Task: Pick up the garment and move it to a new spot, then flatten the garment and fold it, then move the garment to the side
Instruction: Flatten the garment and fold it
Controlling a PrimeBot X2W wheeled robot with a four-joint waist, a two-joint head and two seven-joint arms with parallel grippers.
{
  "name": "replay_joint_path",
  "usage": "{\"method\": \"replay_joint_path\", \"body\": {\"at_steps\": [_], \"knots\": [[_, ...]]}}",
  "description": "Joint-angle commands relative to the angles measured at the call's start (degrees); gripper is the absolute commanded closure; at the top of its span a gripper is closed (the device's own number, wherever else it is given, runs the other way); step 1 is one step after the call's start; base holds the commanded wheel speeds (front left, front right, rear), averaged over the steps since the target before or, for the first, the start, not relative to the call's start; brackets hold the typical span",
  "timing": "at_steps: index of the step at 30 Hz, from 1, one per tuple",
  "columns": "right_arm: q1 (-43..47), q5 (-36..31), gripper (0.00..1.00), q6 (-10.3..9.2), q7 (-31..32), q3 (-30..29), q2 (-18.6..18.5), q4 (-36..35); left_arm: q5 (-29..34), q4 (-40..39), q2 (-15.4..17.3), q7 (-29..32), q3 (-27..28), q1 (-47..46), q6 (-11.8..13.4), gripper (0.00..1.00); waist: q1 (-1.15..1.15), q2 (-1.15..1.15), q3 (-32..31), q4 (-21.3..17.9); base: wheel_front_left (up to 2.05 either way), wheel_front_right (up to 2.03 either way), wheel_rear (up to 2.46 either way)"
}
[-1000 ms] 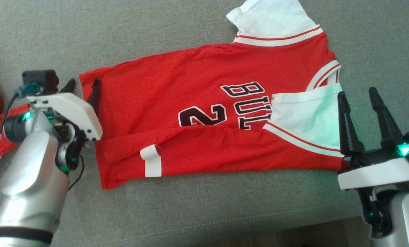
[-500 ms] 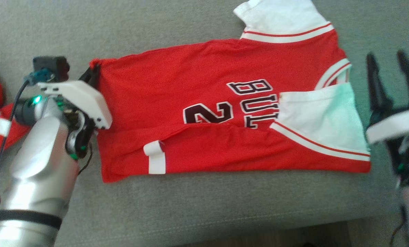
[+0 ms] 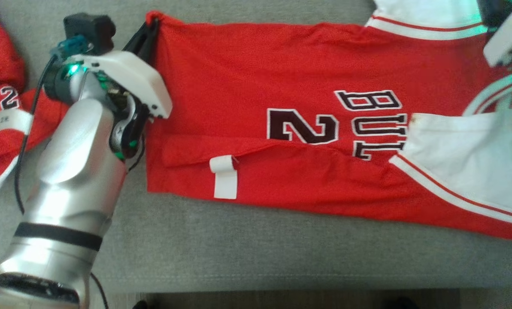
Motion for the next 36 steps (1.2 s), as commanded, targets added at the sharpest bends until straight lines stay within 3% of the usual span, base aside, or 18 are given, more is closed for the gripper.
{"method": "replay_joint_path", "body": {"at_steps": [1,9,10,11,12,15,22,27,36], "knots": [[-2.1,1.0,0.00,0.19,1.7,2.1,-1.5,0.3,0.5,0.1,1.5,-0.2,1.0,-1.3,0.1,1.00,-0.01,0.00,1.4,1.5,0.00,0.00,0.00],[-9.9,5.1,0.00,0.19,10.2,12.0,-4.2,7.9,0.7,1.9,0.3,-1.6,-0.2,-2.8,-0.8,1.00,-0.01,0.00,2.3,2.7,0.00,0.00,0.00],[-10.3,6.0,0.15,0.19,11.5,13.3,-4.3,8.5,0.6,2.1,0.2,-1.7,-0.3,-2.9,-0.9,1.00,-0.01,0.00,2.3,2.8,0.00,0.00,0.00],[-10.7,6.8,0.51,0.19,12.3,14.6,-4.5,8.8,0.6,2.3,0.1,-1.8,-0.4,-3.0,-1.0,1.00,-0.01,0.00,2.3,2.8,0.00,0.00,0.00],[-11.0,7.6,1.00,0.19,12.2,15.5,-4.8,8.7,0.6,2.5,0.1,-1.9,-0.5,-3.1,-1.1,1.00,-0.01,0.00,2.2,2.8,0.00,0.00,0.00],[-11.5,9.1,1.00,0.19,11.1,16.7,-5.4,8.5,0.5,2.8,0.2,-2.3,-0.5,-3.1,-1.2,1.00,-0.01,0.00,2.0,2.7,0.00,0.00,0.00],[-11.0,11.4,1.00,0.19,0.3,17.2,-6.9,7.8,0.6,2.7,1.2,-5.2,-0.3,-2.4,-0.7,1.00,-0.01,0.00,-1.0,1.9,0.00,0.00,0.00],[-8.7,13.1,1.00,0.19,-4.1,18.2,-7.8,6.3,0.6,0.6,2.5,-6.4,0.0,-1.2,-0.1,1.00,-0.01,0.00,-3.2,1.0,0.00,0.00,0.00],[1.7,15.1,1.00,0.19,-12.3,16.9,-9.2,1.1,-0.1,-6.5,4.6,-8.4,0.6,6.0,1.9,1.00,-0.01,0.00,-6.8,-0.8,0.00,0.00,0.00]]}}
